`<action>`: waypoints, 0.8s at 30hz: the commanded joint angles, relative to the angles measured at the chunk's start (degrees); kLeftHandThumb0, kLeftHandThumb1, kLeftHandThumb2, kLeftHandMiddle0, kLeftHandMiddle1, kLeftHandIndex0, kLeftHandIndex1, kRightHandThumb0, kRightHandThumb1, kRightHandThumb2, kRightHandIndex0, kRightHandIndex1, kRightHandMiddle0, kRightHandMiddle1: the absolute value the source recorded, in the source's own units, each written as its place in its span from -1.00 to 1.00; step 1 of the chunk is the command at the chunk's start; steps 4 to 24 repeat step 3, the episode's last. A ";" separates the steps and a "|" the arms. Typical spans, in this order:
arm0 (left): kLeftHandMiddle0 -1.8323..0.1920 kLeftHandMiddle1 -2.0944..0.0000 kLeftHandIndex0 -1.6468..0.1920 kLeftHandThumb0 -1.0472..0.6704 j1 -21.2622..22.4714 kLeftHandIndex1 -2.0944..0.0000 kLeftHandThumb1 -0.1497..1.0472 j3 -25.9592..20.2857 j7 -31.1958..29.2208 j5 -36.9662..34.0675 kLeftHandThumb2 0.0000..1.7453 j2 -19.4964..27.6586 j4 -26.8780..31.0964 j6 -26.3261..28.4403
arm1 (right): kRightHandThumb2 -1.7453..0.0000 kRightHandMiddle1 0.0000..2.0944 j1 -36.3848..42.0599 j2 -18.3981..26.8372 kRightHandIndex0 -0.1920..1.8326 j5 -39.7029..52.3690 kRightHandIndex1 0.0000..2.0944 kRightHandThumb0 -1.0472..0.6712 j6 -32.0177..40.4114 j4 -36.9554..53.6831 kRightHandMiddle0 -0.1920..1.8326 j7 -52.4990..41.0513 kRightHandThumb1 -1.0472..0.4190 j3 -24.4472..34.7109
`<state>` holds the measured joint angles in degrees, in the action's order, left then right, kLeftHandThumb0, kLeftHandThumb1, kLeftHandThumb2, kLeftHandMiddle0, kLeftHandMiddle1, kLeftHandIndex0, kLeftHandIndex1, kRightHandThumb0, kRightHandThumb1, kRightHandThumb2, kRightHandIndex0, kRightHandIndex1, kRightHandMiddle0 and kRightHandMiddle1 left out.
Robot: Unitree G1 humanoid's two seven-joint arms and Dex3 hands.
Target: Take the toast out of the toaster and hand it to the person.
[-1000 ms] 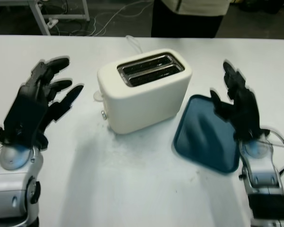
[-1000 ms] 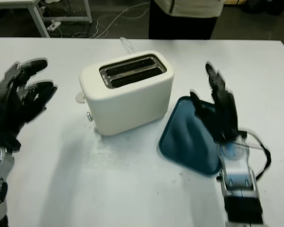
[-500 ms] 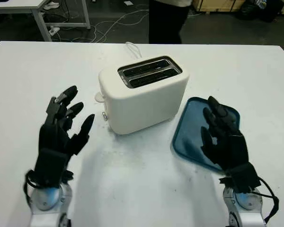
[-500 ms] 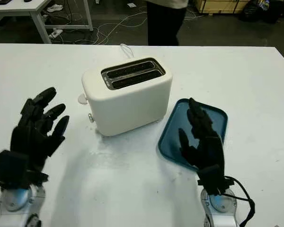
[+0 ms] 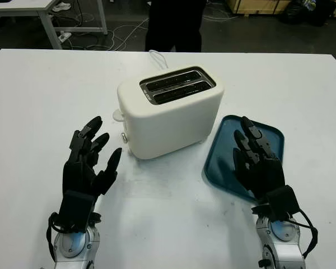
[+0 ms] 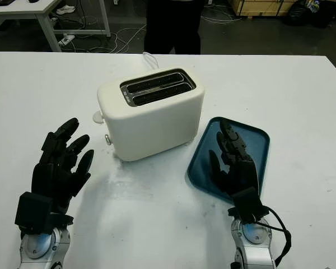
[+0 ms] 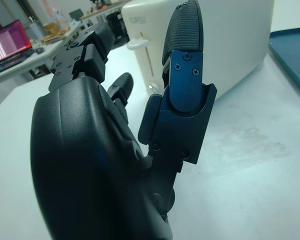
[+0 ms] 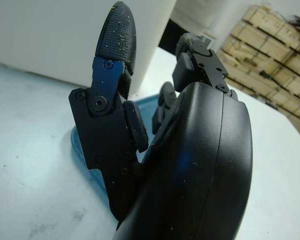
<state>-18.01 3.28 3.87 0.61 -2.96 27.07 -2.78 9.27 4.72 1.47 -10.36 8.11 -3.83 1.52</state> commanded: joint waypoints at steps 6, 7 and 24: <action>0.81 0.29 0.72 -0.62 -0.13 0.49 0.79 0.36 0.30 0.29 -0.58 -0.58 -0.18 0.01 | 0.34 -1.00 -0.20 -0.17 -0.62 0.36 -0.94 -0.60 -1.29 0.54 -0.60 -0.30 -0.83 0.14; 0.81 0.29 0.72 -0.62 -0.13 0.49 0.79 0.36 0.30 0.29 -0.58 -0.58 -0.18 0.01 | 0.34 -1.00 -0.20 -0.17 -0.62 0.36 -0.94 -0.60 -1.29 0.54 -0.60 -0.30 -0.83 0.14; 0.81 0.29 0.72 -0.62 -0.13 0.49 0.79 0.36 0.30 0.29 -0.58 -0.58 -0.18 0.01 | 0.34 -1.00 -0.20 -0.17 -0.62 0.36 -0.94 -0.60 -1.29 0.54 -0.60 -0.30 -0.83 0.14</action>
